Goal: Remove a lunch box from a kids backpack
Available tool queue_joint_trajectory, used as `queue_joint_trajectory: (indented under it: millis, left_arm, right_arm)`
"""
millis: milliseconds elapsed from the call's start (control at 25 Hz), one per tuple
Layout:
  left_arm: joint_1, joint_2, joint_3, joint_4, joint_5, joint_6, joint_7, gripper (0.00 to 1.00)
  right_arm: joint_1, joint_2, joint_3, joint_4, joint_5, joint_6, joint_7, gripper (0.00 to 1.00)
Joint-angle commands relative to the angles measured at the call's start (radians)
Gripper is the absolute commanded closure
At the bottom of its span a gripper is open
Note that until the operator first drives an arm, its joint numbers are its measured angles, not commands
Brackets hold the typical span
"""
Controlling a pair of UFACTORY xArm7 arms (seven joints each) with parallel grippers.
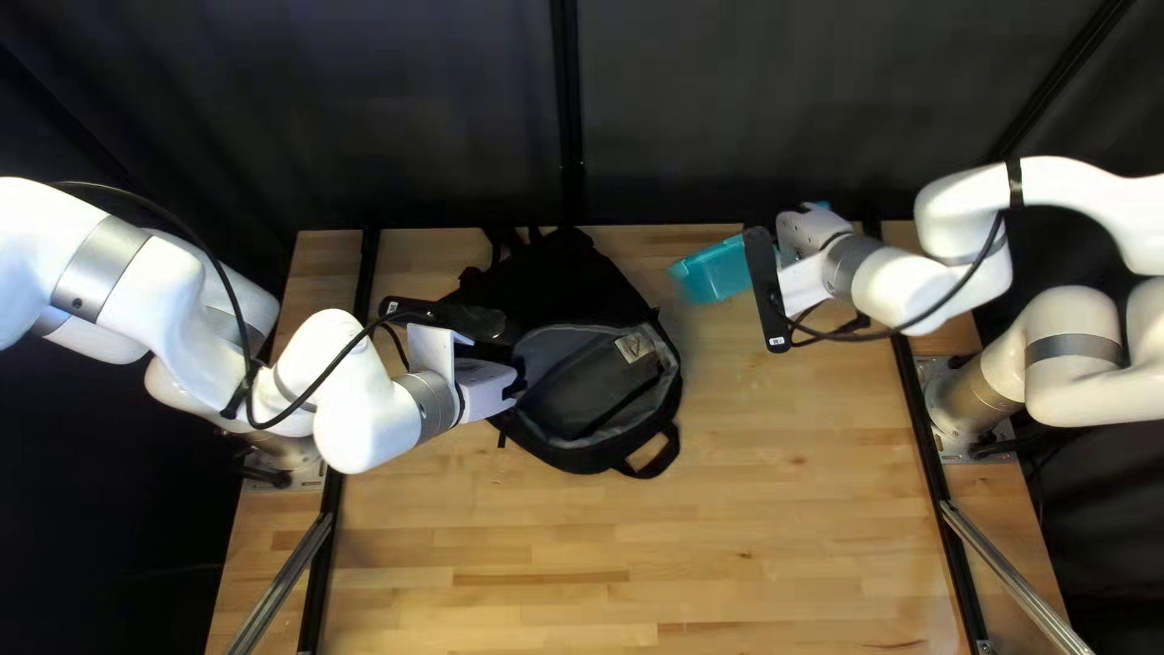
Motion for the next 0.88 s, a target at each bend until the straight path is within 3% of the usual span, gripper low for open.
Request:
queue_joint_trajectory:
  millis: [40,600,880]
  left_arm:
    - [0.001,0.006,0.002,0.010,0.001,0.002,0.009,1.00]
    - [0.003,0.009,0.005,0.013,0.007,-0.007,0.011,1.00]
    - [0.002,0.008,0.003,0.009,0.009,-0.008,0.005,1.00]
  right_arm:
    - [-0.006,-0.020,0.047,-0.044,-0.037,0.030,0.075,1.00]
    - [-0.020,0.007,0.103,-0.085,-0.090,0.058,0.197,1.00]
    - [0.022,0.006,0.155,-0.092,-0.042,0.088,0.221,1.00]
